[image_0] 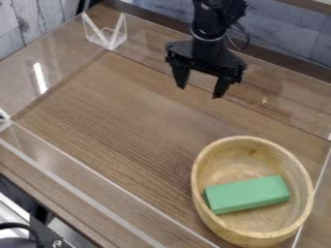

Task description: Put green object into wooden bowl

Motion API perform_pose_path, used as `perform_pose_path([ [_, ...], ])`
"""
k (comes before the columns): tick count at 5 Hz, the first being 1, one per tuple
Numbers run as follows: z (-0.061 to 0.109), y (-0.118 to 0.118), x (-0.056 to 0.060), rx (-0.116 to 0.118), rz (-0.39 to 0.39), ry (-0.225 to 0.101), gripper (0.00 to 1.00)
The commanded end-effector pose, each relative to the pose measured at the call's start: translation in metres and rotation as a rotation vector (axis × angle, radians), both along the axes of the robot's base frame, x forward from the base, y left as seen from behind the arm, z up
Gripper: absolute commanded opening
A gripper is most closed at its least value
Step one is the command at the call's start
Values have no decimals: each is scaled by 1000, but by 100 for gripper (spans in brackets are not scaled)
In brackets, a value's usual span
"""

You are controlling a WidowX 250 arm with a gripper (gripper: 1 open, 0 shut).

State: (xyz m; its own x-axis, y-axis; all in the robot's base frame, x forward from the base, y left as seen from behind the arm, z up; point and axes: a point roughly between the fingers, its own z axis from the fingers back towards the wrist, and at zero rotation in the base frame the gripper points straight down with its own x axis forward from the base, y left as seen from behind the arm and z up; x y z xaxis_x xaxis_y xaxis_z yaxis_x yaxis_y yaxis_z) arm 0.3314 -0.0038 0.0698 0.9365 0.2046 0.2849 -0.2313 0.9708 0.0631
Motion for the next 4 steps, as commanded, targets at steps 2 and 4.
perform_pose_path([
  [2,25,-4,-3,-36,95,-82,100],
  [4,28,-9,15,-49,-47,-95,100],
])
